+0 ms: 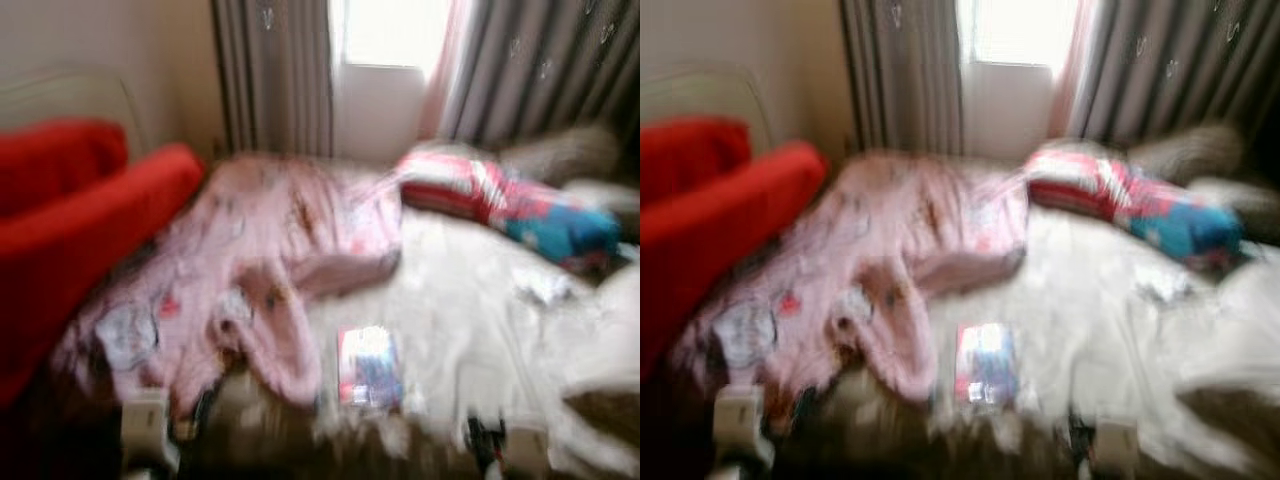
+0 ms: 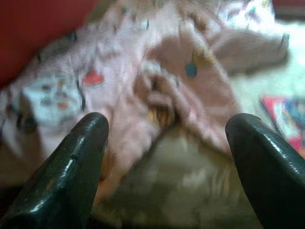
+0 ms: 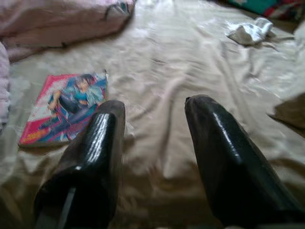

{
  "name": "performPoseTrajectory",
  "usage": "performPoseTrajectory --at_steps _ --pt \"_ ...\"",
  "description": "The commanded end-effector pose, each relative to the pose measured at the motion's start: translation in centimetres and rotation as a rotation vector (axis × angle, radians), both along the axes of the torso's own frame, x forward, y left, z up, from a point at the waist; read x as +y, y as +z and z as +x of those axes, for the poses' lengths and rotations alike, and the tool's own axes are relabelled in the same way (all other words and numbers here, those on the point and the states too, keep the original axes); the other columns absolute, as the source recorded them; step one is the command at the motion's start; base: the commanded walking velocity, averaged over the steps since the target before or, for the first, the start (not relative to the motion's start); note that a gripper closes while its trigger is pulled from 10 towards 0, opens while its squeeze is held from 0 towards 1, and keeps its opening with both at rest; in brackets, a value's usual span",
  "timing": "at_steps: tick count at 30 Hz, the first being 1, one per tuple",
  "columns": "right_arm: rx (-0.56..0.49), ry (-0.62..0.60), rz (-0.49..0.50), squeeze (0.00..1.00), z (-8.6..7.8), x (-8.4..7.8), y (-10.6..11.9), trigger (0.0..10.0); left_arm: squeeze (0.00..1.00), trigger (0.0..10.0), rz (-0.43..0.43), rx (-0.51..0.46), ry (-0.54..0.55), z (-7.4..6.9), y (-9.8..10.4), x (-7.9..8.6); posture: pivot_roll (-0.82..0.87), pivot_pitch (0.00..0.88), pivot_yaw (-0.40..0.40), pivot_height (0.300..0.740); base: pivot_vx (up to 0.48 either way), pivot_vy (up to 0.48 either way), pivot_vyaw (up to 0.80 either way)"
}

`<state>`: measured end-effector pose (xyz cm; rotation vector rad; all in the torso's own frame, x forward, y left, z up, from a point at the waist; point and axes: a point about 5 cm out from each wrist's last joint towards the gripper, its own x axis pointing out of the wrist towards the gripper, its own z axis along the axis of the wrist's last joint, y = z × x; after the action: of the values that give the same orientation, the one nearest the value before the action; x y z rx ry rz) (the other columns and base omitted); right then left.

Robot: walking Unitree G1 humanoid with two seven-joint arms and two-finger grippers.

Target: Clean up the room

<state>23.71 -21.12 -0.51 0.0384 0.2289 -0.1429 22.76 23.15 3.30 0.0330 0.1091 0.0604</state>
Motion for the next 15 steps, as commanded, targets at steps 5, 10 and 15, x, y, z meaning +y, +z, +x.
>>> performPoseTrajectory --at_steps 5,10,15 --pt "0.008 0.0 0.011 0.0 0.12 0.21 -0.04 10.0 0.0 10.0 0.002 0.017 0.005 0.25 -0.05 0.36 0.01 0.069 -0.032 0.652 0.0 0.0 0.0" --pt "0.016 0.006 0.016 0.0 0.16 0.36 -0.17 10.0 0.0 10.0 -0.002 0.028 0.004 0.21 -0.21 0.5 0.02 0.069 -0.03 0.652 0.0 0.0 0.0" --pt "0.047 0.031 0.034 0.0 0.33 0.76 -0.48 10.0 0.0 10.0 -0.004 0.034 0.001 0.38 -0.34 0.38 0.01 0.07 -0.029 0.642 0.0 0.0 0.0"
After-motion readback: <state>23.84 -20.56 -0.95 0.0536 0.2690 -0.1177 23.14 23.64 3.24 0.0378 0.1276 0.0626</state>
